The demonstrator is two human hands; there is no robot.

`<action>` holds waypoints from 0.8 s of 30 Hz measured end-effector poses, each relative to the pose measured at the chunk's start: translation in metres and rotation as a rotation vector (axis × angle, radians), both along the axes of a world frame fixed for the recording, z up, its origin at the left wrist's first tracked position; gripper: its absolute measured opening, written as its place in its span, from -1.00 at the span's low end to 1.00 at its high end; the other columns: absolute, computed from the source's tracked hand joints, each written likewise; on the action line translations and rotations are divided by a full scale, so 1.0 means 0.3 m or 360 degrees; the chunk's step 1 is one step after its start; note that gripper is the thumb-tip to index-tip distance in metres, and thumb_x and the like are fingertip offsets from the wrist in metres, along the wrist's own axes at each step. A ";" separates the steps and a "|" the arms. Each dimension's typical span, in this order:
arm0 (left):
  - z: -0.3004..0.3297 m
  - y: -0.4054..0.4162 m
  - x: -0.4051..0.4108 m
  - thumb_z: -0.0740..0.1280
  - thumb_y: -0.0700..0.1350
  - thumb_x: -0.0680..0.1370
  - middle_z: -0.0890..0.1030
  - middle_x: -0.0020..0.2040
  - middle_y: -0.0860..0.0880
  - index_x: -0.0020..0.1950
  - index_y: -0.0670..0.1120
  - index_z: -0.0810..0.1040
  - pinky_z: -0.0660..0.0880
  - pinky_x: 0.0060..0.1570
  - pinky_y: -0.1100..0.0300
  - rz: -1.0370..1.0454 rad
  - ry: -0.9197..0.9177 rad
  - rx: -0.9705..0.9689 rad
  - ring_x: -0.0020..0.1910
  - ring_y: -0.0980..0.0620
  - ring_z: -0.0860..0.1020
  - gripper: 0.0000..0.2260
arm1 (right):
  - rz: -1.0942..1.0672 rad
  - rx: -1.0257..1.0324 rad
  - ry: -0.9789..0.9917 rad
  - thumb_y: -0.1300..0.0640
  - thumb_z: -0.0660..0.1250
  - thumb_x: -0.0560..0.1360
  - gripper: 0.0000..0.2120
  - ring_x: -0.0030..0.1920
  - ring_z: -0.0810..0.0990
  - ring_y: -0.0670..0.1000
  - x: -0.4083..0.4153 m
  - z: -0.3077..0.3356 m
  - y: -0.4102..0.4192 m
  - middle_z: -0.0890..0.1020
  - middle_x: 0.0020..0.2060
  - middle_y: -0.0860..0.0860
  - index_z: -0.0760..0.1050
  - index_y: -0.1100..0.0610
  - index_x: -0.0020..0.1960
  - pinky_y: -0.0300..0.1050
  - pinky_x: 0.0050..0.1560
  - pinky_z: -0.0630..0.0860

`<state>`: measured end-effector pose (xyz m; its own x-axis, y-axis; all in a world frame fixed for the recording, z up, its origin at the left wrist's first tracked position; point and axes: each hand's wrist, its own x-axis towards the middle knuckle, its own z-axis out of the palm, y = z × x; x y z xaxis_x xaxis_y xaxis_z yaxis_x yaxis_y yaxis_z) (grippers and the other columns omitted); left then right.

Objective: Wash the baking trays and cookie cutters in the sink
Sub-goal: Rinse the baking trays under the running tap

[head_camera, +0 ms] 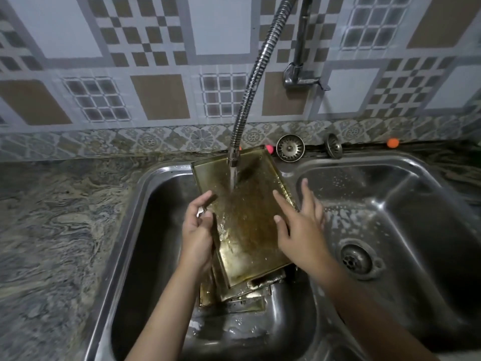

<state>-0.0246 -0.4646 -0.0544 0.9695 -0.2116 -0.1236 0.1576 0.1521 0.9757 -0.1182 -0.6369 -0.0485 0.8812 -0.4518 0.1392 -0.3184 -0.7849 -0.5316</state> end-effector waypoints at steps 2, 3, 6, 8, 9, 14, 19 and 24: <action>-0.023 -0.010 0.007 0.13 -0.33 0.61 0.53 0.20 0.10 0.11 0.16 0.56 0.30 0.38 -0.14 -0.0020 -0.0009 0.0054 0.26 0.04 0.44 -0.59 | -0.0035 0.0348 0.0012 0.12 0.17 0.62 -0.53 0.41 0.32 0.06 -0.005 0.015 -0.053 0.16 0.53 0.06 0.22 -0.14 0.49 -0.14 0.34 0.27; -0.033 -0.016 0.011 0.12 -0.34 0.60 0.50 0.27 0.08 0.12 0.14 0.56 0.29 0.40 -0.12 -0.0047 -0.0014 0.0054 0.32 0.04 0.42 -0.60 | -0.0023 0.0581 -0.0024 0.17 0.16 0.62 -0.55 0.18 0.53 -0.08 -0.007 0.017 -0.080 0.32 0.46 0.06 0.27 -0.11 0.47 -0.29 0.14 0.43; -0.049 -0.055 0.004 0.13 -0.31 0.61 0.54 0.23 0.01 0.21 0.08 0.53 0.36 0.33 -0.10 -0.0225 0.0090 -0.0039 0.26 -0.05 0.47 -0.63 | -0.0105 0.0863 -0.0146 0.26 0.12 0.63 -0.58 -0.44 0.41 -0.16 -0.044 0.031 -0.142 0.53 0.29 0.07 0.41 -0.11 0.38 -0.33 -0.49 0.36; -0.084 -0.075 0.014 0.14 -0.26 0.63 0.57 0.16 -0.07 0.31 0.04 0.46 0.46 0.15 -0.01 -0.0303 0.0172 -0.0055 0.11 -0.07 0.53 -0.67 | -0.0137 0.0805 -0.0240 0.28 0.12 0.62 -0.57 -0.34 0.55 0.13 -0.081 0.059 -0.182 0.60 0.19 0.10 0.43 -0.12 0.35 -0.08 -0.38 0.51; -0.111 -0.079 0.023 0.16 -0.22 0.63 0.57 0.18 -0.09 0.34 0.04 0.44 0.46 0.13 0.01 -0.0319 0.0156 0.0036 0.12 -0.08 0.54 -0.69 | -0.0174 0.0768 -0.0257 0.30 0.12 0.61 -0.57 -0.12 0.60 0.23 -0.101 0.080 -0.212 0.61 0.17 -0.02 0.43 -0.10 0.36 0.05 -0.14 0.57; -0.333 -0.037 0.061 0.32 -0.18 0.56 0.54 0.22 -0.11 0.35 -0.07 0.40 0.41 0.29 -0.03 -0.0222 0.0237 0.0875 0.18 -0.06 0.51 -0.64 | -0.0482 0.0530 -0.0302 0.25 0.11 0.63 -0.63 0.27 0.46 -0.11 -0.232 0.154 -0.444 0.54 0.25 -0.08 0.47 -0.01 0.34 -0.47 0.17 0.34; -0.476 -0.008 0.053 0.40 -0.13 0.45 0.60 0.14 -0.14 0.25 -0.08 0.48 0.49 0.17 0.02 -0.0350 0.0303 0.1368 0.14 -0.16 0.55 -0.63 | -0.0784 0.0297 -0.0179 0.30 0.11 0.59 -0.58 0.25 0.45 0.01 -0.348 0.153 -0.606 0.50 0.29 -0.02 0.46 0.03 0.37 -0.29 0.11 0.29; -0.472 -0.020 0.032 0.37 -0.28 0.37 0.64 0.00 -0.20 -0.02 -0.10 0.61 0.54 -0.01 0.08 -0.0296 0.0124 0.1629 0.01 -0.20 0.59 -0.78 | -0.0720 0.0189 0.0122 0.24 0.12 0.60 -0.59 0.19 0.50 0.14 -0.361 0.008 -0.684 0.54 0.26 0.11 0.44 -0.04 0.39 -0.13 0.10 0.34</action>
<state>-0.0150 -0.4705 -0.1959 0.9140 -0.1158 -0.3889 0.1617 -0.7751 0.6108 -0.2264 -0.8421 -0.0461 0.5981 -0.8014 0.0055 -0.6563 -0.4937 -0.5706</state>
